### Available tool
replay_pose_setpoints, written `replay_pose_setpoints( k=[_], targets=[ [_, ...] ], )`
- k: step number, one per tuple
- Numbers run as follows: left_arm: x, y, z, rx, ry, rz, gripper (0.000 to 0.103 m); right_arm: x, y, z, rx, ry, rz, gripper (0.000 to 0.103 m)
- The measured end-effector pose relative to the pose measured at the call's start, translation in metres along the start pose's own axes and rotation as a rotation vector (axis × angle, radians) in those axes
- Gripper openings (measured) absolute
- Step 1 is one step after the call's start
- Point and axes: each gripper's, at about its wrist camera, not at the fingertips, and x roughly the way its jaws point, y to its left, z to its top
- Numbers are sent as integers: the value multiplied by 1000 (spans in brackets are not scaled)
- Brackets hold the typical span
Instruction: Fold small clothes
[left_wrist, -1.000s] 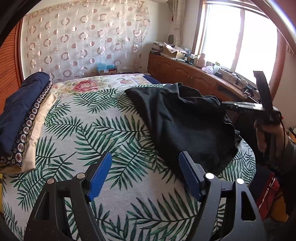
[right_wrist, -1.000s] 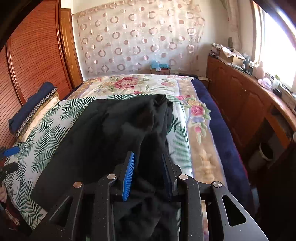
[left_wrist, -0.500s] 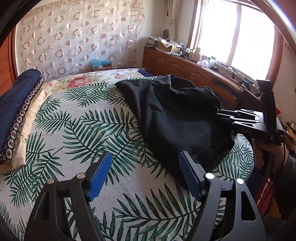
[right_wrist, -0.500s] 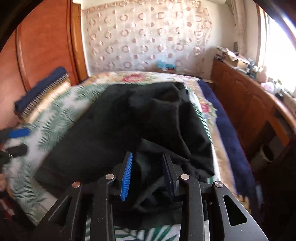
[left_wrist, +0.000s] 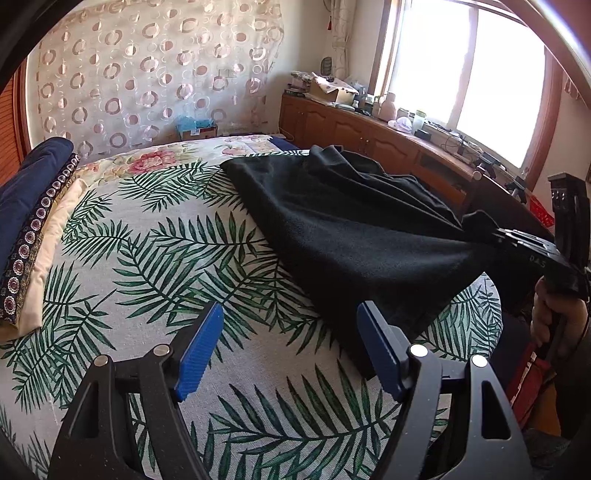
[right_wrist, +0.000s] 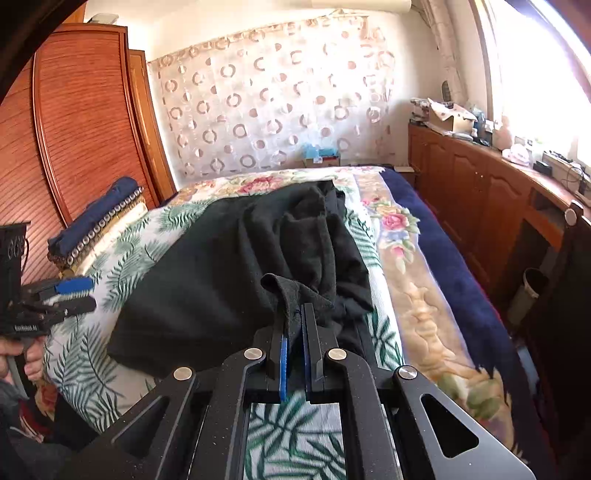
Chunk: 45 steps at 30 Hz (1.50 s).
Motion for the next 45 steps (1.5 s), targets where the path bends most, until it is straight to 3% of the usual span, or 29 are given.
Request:
replay_pose_setpoints(
  k=[5,10,13,16,21,26,32,33,34,36,41,43,45],
  targets=[
    [-1,-2,5,5,-15,8,76,11,-1,-4,-3,64,4,6],
    [2,0,26,14,-50,16,76,13,9,13,-5,33,-27,13],
    [6,1,40,22,-74,6,78,12,11,28,-23,6,-29,21],
    [13,2,51,30,-95,12,89,25,8,50,-53,-21,-26,23],
    [23,5,64,25,-103,22,90,82,4,94,-125,-10,27,23],
    [35,11,65,7,-83,38,90,159,2,127,-149,110,115,23],
    [45,18,59,-11,-47,36,90,223,13,144,-202,245,85,23],
    [46,18,59,-10,-43,35,90,228,16,145,-222,255,77,17],
    [47,18,57,-9,-36,32,90,229,20,146,-238,255,71,5],
    [49,18,56,-9,-32,28,90,225,22,149,-258,234,90,2],
    [52,12,51,-3,-16,18,90,182,-2,171,-214,89,-38,2],
    [53,8,50,2,-9,16,90,180,-14,177,-184,91,-85,2],
    [53,5,47,5,-3,11,90,182,-17,175,-173,112,-73,2]
  ],
)
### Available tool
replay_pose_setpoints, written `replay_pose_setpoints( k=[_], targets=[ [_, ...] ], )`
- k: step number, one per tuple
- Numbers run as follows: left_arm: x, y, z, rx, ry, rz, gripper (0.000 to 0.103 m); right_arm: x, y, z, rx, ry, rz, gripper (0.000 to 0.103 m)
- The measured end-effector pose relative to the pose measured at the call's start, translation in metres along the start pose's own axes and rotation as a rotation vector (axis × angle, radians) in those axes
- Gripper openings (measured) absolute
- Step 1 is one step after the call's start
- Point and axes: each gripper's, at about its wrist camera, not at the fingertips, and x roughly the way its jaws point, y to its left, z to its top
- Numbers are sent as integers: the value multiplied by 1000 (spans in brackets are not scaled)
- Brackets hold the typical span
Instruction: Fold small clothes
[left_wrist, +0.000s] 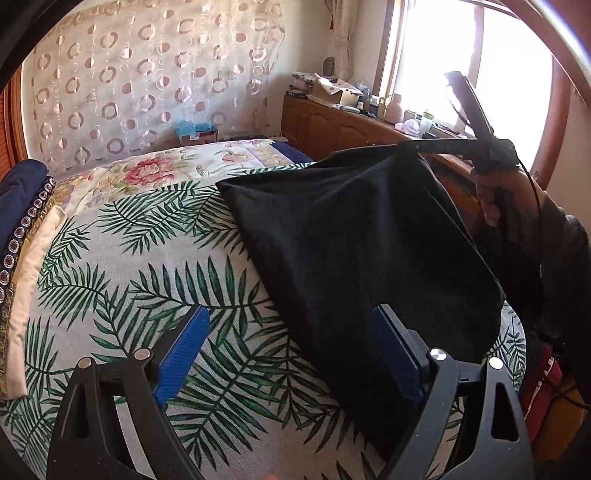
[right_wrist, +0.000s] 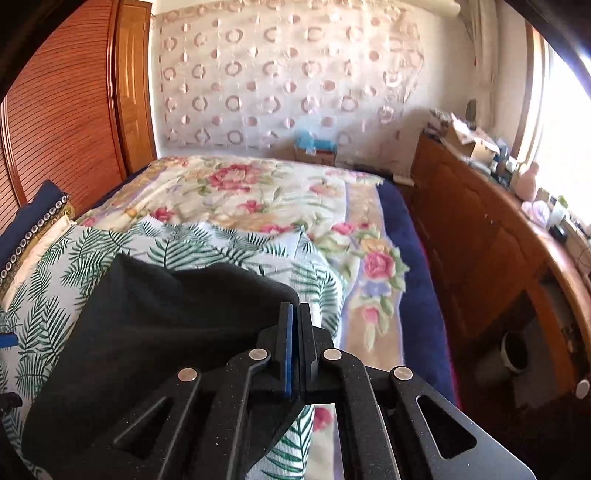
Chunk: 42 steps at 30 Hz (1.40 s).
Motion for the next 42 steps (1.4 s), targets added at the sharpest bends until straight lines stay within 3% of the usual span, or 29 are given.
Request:
replay_pose_setpoints(
  k=[2,9,12,17,22,42],
  targets=[
    [-1,-4,-4,6,7,-4,90,-4,4,-4,0,6,6,2],
    [-13,-16,-18,26,32,-19,90,-51,13,-45,0,-12,30,40],
    [-20,-17,-24,24,31,-14,90,-76,19,-78,26,-2,87,49],
    [-25,-19,-32,12,61,-39,81,-95,35,-127,45,51,98,50],
    [-19,-22,-36,6,109,-78,70,-92,31,-154,100,109,112,50],
    [-1,-31,-47,12,168,-104,69,-91,39,-165,101,72,94,52]
  ],
)
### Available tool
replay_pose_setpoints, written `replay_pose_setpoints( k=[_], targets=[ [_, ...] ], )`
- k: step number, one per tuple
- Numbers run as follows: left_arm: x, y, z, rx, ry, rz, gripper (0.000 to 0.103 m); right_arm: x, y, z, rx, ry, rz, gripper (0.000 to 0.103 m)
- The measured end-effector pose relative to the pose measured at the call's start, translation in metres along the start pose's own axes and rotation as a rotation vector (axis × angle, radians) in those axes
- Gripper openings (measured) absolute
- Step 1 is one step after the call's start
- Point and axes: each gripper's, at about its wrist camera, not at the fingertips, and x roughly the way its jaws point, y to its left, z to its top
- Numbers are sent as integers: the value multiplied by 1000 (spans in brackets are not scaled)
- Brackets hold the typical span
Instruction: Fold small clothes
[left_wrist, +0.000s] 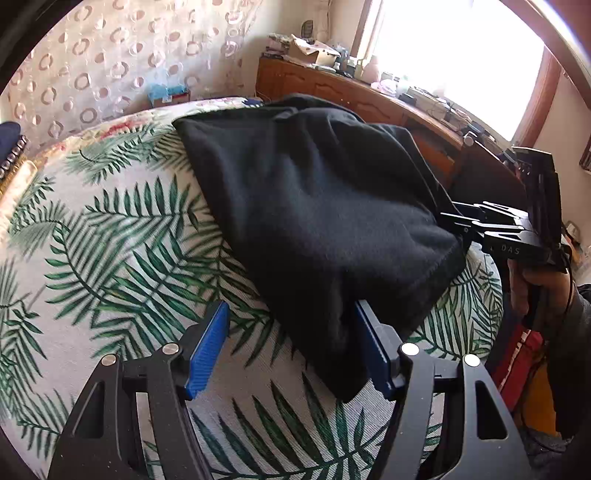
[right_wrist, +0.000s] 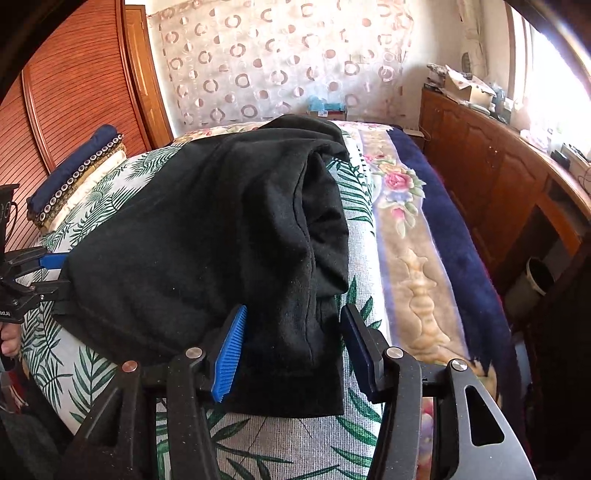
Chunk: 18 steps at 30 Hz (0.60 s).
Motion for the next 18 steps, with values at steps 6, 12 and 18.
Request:
replay_pose_setpoints(
  k=[6,12,18],
  targets=[
    [2,-5,2,20,17,-52,19,0,6,-1,-21,-2,89,14],
    [-41,-15,26,45,-110,-83,6,-29,6,10,14,-126,135,9],
    [-130,-19,69,43,-315,-85,6,-102,23,53,-25,-328,160,9]
  ],
)
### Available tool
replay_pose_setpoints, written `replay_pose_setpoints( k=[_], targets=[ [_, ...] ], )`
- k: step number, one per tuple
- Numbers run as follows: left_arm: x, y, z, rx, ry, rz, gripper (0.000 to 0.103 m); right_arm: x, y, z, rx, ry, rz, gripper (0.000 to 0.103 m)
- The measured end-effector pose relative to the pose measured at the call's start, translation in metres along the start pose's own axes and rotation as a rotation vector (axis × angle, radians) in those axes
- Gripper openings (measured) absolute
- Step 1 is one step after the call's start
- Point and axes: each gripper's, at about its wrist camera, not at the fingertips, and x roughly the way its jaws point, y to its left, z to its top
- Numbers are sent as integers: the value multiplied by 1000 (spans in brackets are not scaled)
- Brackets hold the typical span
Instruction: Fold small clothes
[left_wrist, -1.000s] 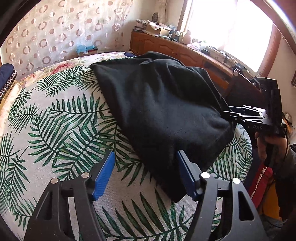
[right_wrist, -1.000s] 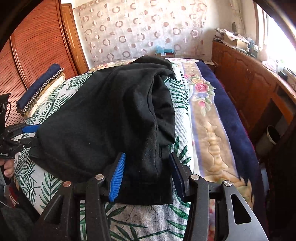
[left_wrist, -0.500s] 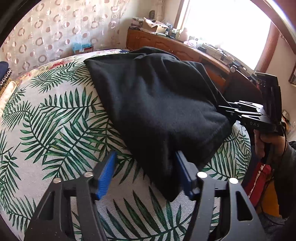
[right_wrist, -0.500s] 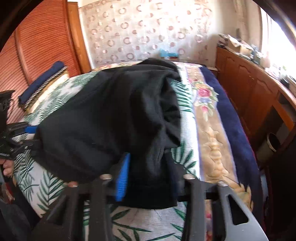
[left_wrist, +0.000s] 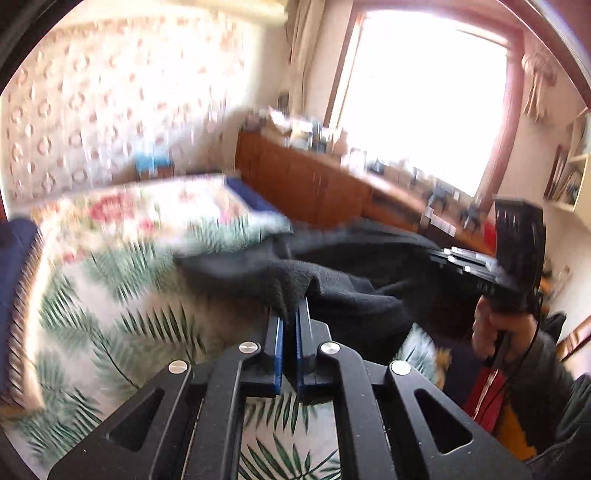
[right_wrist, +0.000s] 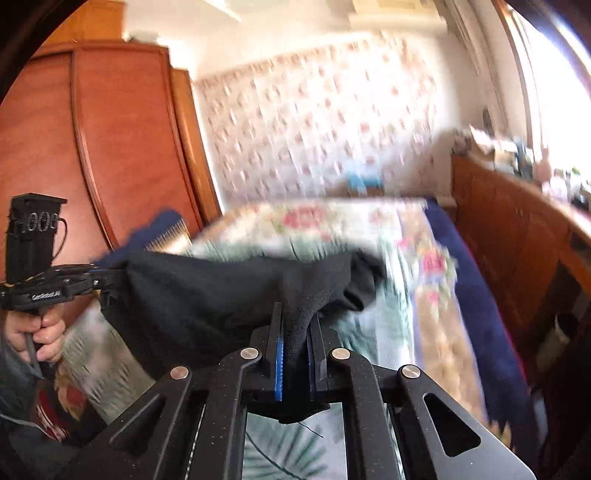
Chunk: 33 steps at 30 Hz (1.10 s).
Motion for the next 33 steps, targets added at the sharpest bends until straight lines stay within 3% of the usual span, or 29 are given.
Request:
replay_pose_setpoints(
  k=[5,9,16,19,22,25,28,31,33],
  targets=[
    [-59,-5,48,30,-121,22,6,-39,29,56,-67,-126,40,9],
    [-82,8,73,27,-164,70,6,-44,51,97,-136,-171,52,9],
    [-81,54,101,20,-186,213,6,21,58,152,-180,-143,48,8],
    [-86,70,114,27,-221,278,6,45,65,175,-207,-169,25,8],
    [-99,73,114,39,-252,296,6,56,80,186,-214,-204,21,9],
    [-105,72,91,50,-236,305,6,59,91,167,-225,-199,44,8],
    [-88,73,35,36,-147,287,6,66,77,115,-233,-113,79,9],
    [-60,72,-49,1,8,253,6,74,71,33,-210,50,133,9],
    [-42,70,-88,-37,100,240,6,85,71,-23,-186,169,163,9]
  ],
)
